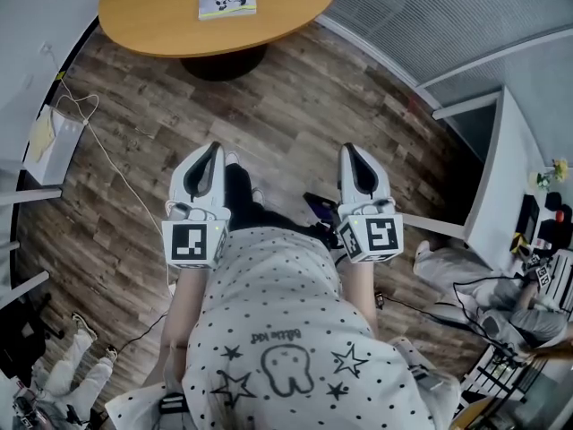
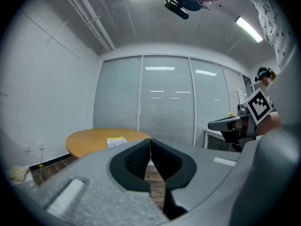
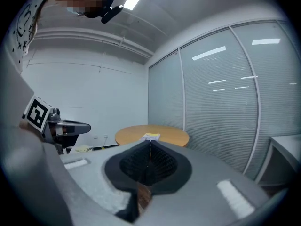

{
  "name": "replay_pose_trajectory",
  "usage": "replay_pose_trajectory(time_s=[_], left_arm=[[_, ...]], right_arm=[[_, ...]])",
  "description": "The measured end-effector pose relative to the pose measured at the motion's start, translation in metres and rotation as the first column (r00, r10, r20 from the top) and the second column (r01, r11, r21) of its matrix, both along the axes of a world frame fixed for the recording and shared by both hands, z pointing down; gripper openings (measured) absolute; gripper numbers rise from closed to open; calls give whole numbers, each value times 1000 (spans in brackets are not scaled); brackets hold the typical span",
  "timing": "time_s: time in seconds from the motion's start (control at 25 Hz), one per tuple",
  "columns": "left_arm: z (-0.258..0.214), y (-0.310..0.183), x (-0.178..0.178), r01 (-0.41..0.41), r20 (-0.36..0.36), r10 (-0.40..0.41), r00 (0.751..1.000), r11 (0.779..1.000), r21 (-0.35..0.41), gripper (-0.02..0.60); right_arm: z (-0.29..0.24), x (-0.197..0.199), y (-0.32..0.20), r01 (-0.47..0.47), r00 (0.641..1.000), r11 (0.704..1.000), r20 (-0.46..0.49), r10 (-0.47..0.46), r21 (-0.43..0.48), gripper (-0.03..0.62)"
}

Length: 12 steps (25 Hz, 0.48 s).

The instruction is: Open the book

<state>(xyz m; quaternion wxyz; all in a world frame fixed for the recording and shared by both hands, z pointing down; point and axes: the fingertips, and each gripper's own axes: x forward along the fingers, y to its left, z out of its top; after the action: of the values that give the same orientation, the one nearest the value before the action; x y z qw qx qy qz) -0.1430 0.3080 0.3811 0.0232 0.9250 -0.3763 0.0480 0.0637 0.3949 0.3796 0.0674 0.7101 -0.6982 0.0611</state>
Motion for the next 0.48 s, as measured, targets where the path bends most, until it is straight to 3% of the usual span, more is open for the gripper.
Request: replay_pose_trajectory(time_s=[0.48], left_arm=[[-1, -41, 24, -24, -4, 24, 1000, 1000, -13, 12]], right_arm=[[4, 24, -31, -47, 999, 999, 24, 48, -24, 5]])
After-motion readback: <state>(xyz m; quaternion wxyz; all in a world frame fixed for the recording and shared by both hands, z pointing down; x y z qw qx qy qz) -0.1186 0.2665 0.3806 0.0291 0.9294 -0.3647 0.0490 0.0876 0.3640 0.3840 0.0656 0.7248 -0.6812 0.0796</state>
